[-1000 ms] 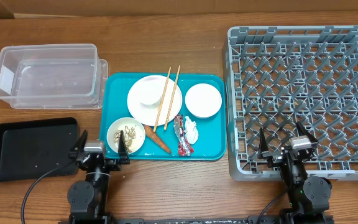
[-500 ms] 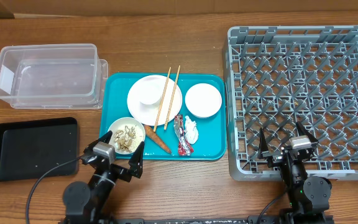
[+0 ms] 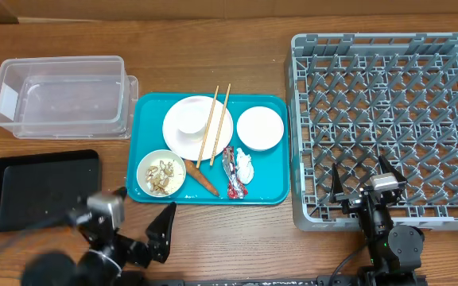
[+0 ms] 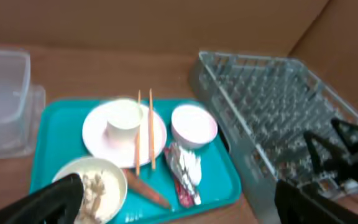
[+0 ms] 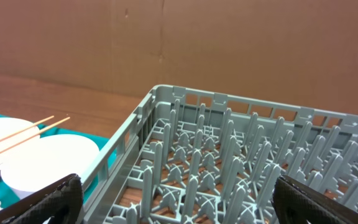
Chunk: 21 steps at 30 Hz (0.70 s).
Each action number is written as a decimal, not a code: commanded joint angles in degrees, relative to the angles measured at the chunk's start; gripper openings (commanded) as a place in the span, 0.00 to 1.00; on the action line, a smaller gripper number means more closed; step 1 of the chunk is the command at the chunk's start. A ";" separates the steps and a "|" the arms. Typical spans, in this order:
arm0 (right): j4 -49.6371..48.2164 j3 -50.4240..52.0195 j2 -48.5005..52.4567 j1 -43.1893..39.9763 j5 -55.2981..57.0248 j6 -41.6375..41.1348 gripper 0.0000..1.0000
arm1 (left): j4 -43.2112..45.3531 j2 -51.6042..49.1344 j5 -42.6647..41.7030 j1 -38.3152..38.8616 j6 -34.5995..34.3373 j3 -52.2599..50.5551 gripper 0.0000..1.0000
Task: Sort waste into correct bins and load items into the dishwasher
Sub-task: 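Move the left gripper to the white food bowl and grasp its rim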
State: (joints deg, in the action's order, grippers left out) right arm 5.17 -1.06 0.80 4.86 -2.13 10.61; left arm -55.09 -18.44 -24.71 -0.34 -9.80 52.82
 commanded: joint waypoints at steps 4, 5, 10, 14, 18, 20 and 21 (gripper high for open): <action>-0.55 0.57 -0.37 -0.02 -0.11 0.13 1.00 | -20.35 -30.05 -5.31 0.37 3.98 29.57 1.00; -0.55 0.57 -0.37 -0.02 -0.11 0.13 1.00 | -22.12 -33.27 -6.95 0.37 4.02 31.82 1.00; -0.55 0.57 -0.37 -0.02 -0.11 0.13 1.00 | -26.29 -44.17 -7.96 0.37 4.07 33.90 0.81; -0.55 0.57 -0.35 -0.02 -0.11 0.13 1.00 | -31.15 -50.58 -4.11 0.46 4.50 33.66 0.21; -0.55 0.57 -0.37 -0.02 -0.11 0.11 1.00 | -32.37 -51.04 4.68 2.05 1.07 32.02 0.04; -0.55 0.57 -0.35 -0.02 -0.11 0.13 1.00 | -31.85 -49.11 10.86 4.90 -3.74 29.68 0.04; -0.55 0.57 -0.37 -0.02 -0.11 0.13 1.00 | -31.39 -48.19 12.76 6.25 -5.44 28.46 0.04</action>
State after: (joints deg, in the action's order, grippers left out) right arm 5.06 -1.06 0.84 4.86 -2.13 10.59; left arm -87.02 -69.69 -21.45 2.50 -8.80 84.29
